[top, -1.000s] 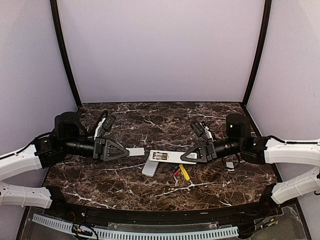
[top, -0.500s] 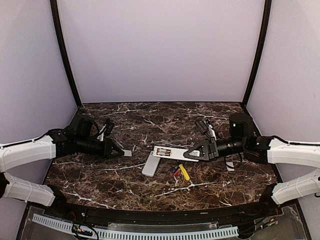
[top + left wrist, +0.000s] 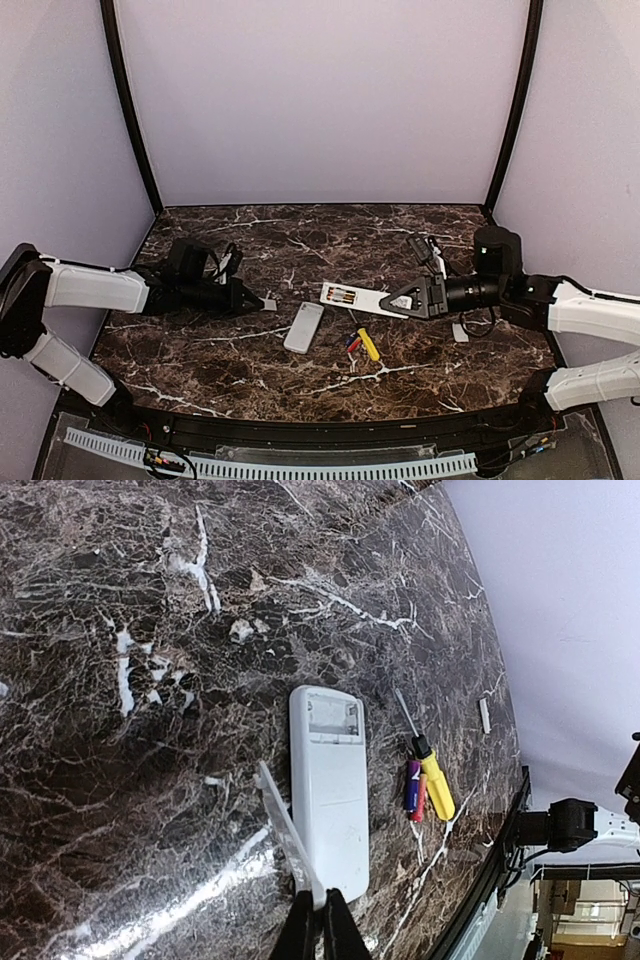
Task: Unload the batteries from the remote control
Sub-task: Place the battery cover at the center of the board.
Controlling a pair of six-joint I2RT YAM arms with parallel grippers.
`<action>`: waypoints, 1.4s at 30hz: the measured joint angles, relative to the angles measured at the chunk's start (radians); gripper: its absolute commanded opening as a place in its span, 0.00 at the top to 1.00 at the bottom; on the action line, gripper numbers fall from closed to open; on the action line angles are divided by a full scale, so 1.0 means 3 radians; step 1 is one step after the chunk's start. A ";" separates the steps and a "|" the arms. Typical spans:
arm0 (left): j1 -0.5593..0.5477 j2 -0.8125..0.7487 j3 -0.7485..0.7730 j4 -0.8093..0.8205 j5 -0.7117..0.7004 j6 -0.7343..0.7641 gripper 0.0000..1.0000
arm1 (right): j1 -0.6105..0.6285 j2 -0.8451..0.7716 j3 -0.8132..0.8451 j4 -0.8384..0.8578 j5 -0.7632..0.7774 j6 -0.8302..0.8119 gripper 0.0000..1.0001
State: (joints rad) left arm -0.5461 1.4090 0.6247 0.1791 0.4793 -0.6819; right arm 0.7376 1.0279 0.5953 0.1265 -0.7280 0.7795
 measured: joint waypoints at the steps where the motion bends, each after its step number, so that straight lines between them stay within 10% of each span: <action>1: 0.0000 0.0058 0.0010 0.0042 0.0004 0.0004 0.96 | -0.0004 -0.0005 -0.0019 0.0005 0.0006 0.0001 1.00; 22: 0.0225 0.0599 0.0099 0.0271 -0.0373 0.0314 0.93 | -0.0006 -0.0005 -0.0080 0.0028 0.0057 0.0051 1.00; 42: 0.0431 0.0320 -0.0175 0.0251 -0.0642 0.0168 0.44 | -0.0009 0.0062 -0.0080 0.0112 0.0069 0.0062 1.00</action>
State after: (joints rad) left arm -0.4168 1.5051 0.5720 0.2543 0.2867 -0.6315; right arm 0.7349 1.0466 0.5713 0.1600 -0.7074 0.7982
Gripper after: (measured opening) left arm 0.535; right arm 0.170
